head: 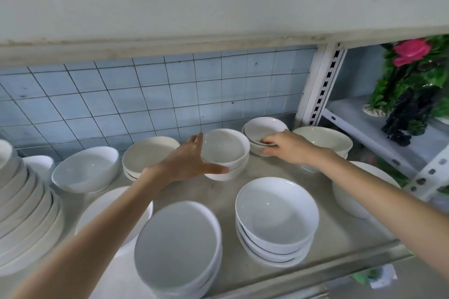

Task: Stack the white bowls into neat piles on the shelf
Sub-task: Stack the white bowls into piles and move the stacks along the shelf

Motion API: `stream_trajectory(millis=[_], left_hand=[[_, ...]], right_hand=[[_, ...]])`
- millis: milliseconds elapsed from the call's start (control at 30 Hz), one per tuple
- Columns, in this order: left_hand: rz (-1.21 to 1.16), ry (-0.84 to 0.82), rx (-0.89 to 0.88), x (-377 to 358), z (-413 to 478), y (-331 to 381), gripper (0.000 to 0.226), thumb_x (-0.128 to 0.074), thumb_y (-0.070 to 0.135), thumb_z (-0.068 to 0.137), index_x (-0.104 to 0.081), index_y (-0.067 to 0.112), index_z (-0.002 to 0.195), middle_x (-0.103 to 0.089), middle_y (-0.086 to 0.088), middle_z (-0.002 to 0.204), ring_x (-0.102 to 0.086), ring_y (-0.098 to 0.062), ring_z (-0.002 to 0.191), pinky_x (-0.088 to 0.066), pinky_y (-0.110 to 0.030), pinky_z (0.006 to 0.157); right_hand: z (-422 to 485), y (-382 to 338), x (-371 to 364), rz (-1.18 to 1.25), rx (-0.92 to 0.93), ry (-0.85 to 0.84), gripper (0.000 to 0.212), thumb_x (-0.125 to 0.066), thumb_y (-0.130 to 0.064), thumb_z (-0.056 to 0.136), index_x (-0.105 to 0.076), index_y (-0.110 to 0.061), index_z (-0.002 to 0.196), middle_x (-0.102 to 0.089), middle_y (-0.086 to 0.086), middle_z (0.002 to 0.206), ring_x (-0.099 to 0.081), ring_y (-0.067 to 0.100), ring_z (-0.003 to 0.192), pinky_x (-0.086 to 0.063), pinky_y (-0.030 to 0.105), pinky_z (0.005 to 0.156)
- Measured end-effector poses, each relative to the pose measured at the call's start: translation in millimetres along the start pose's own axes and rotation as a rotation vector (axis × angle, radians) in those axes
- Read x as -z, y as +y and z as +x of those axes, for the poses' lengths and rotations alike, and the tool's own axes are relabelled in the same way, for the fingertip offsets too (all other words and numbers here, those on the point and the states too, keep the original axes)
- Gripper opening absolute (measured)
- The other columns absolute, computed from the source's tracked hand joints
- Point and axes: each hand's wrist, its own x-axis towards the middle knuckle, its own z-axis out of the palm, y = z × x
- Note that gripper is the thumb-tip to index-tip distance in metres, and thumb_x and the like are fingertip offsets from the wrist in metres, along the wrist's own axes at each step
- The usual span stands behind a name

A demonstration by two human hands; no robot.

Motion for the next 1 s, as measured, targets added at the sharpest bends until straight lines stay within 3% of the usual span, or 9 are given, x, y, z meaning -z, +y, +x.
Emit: stream_trajectory(millis=[100, 267, 367, 533, 667, 733, 833, 900, 1000], left_hand=[[-0.009, 0.004, -0.001, 0, -1, 0, 0.113, -0.070, 0.064, 0.067, -0.012, 0.012, 0.148, -0.027, -0.001, 0.150, -0.035, -0.021, 0.133, -0.030, -0.031, 0.103], [-0.061, 0.028, -0.006, -1, -3, 1, 0.103, -0.073, 0.059, 0.067, -0.022, 0.013, 0.144, -0.034, -0.001, 0.144, -0.039, -0.020, 0.127, -0.031, -0.026, 0.091], [-0.083, 0.041, -0.006, 0, -4, 0, 0.103, -0.075, 0.058, 0.066, -0.024, 0.014, 0.144, -0.036, -0.001, 0.143, -0.040, -0.019, 0.126, -0.031, -0.025, 0.090], [-0.122, 0.032, -0.014, 0, -2, -2, 0.096, -0.077, 0.055, 0.066, -0.030, 0.016, 0.140, -0.041, 0.000, 0.137, -0.045, -0.018, 0.118, -0.032, -0.024, 0.086], [-0.128, -0.007, -0.044, 5, -4, -4, 0.098, -0.075, 0.052, 0.071, -0.023, 0.015, 0.145, -0.036, 0.000, 0.143, -0.041, -0.018, 0.124, -0.030, -0.023, 0.088], [-0.166, -0.060, -0.026, 10, -3, -5, 0.094, -0.075, 0.050, 0.072, -0.025, 0.016, 0.143, -0.040, 0.004, 0.137, -0.042, -0.017, 0.123, -0.030, -0.023, 0.089], [-0.301, -0.091, -0.003, 19, 0, -8, 0.069, -0.074, 0.063, 0.064, -0.046, 0.018, 0.108, -0.054, 0.007, 0.102, -0.053, -0.016, 0.097, -0.037, -0.027, 0.076], [-0.441, -0.057, -0.008, 22, -1, -9, 0.070, -0.066, 0.070, 0.058, -0.040, 0.014, 0.091, -0.044, 0.003, 0.090, -0.045, -0.016, 0.088, -0.032, -0.028, 0.074], [-0.686, -0.008, -0.012, 23, -1, -7, 0.054, -0.066, 0.044, 0.084, -0.043, 0.012, 0.122, -0.044, -0.002, 0.123, -0.041, -0.015, 0.122, -0.030, -0.027, 0.097]], right_hand=[[2, -3, 0, -0.045, 0.010, 0.028, 0.032, -0.053, -0.033, 0.094, -0.050, -0.005, 0.078, -0.057, 0.012, 0.078, -0.050, 0.029, 0.082, -0.026, 0.030, 0.053], [5, -1, -1, 0.026, -0.036, 0.079, 0.022, -0.062, -0.029, 0.088, -0.055, -0.011, 0.079, -0.051, -0.001, 0.071, -0.044, 0.022, 0.076, -0.028, 0.031, 0.057], [8, 1, 0, 0.103, -0.079, 0.112, 0.018, -0.069, -0.030, 0.082, -0.058, -0.016, 0.084, -0.054, -0.002, 0.080, -0.044, 0.018, 0.078, -0.030, 0.031, 0.062], [12, 6, 5, 0.259, -0.060, 0.125, 0.024, -0.067, -0.023, 0.085, -0.054, -0.026, 0.065, -0.053, -0.009, 0.065, -0.046, 0.014, 0.069, -0.033, 0.029, 0.064], [16, 6, 14, 0.352, -0.089, 0.240, 0.005, -0.065, -0.016, 0.087, -0.068, -0.013, 0.087, -0.066, 0.002, 0.082, -0.060, 0.019, 0.081, -0.044, 0.030, 0.076], [17, 6, 15, 0.402, -0.099, 0.298, 0.012, -0.063, -0.014, 0.088, -0.069, -0.005, 0.094, -0.068, 0.007, 0.091, -0.063, 0.024, 0.091, -0.043, 0.028, 0.080], [17, 3, 14, 0.442, -0.080, 0.375, 0.014, -0.061, -0.010, 0.089, -0.068, 0.000, 0.095, -0.070, 0.015, 0.096, -0.061, 0.030, 0.093, -0.035, 0.020, 0.066], [16, -1, 16, 0.494, -0.055, 0.408, 0.012, -0.060, -0.009, 0.089, -0.068, 0.000, 0.093, -0.069, 0.014, 0.095, -0.059, 0.028, 0.089, -0.035, 0.021, 0.069], [13, -11, 25, 0.538, 0.017, 0.491, 0.010, -0.061, -0.011, 0.089, -0.068, -0.003, 0.090, -0.068, 0.012, 0.092, -0.057, 0.019, 0.085, -0.040, 0.030, 0.077]])
